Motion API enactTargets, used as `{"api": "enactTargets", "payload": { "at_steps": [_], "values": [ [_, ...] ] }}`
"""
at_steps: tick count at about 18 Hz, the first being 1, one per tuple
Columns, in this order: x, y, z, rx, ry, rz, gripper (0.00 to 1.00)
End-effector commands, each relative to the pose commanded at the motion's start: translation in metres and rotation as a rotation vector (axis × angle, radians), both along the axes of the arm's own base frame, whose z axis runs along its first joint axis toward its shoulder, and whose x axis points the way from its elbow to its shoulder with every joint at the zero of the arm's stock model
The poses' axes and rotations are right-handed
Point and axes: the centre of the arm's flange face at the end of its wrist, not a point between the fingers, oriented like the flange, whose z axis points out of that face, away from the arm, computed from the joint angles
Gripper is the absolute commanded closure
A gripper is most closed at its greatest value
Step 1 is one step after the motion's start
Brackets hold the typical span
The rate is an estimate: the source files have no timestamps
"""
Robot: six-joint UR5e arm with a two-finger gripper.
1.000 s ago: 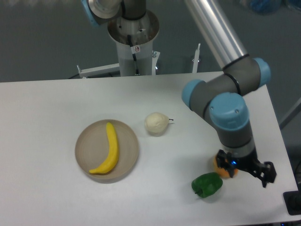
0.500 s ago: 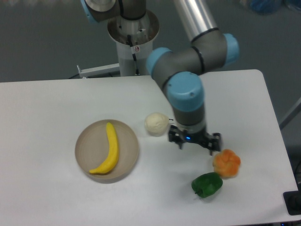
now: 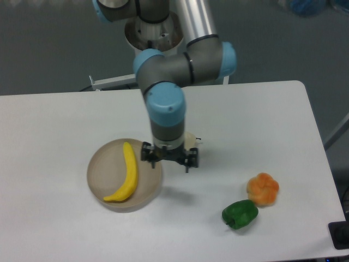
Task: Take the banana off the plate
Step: 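Lower the gripper onto the yellow banana and close on it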
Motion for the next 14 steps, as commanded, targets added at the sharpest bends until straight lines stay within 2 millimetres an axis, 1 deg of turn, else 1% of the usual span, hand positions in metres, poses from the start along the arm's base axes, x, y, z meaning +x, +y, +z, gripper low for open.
{"api": "enactTargets", "payload": {
  "at_steps": [4, 7, 9, 11, 14],
  "values": [
    [0.037, 0.001, -0.019, 0.0, -0.008, 0.002, 0.0],
    [0.052, 0.004, -0.038, -0.027, -0.018, -0.006, 0.0],
    [0.054, 0.005, -0.049, -0.045, -0.019, -0.012, 0.0],
    [0.06, 0.006, -0.049, -0.045, -0.019, -0.009, 0.0],
    [0.061, 0.008, -0.059, -0.055, -0.022, -0.006, 0.0]
  ]
}}
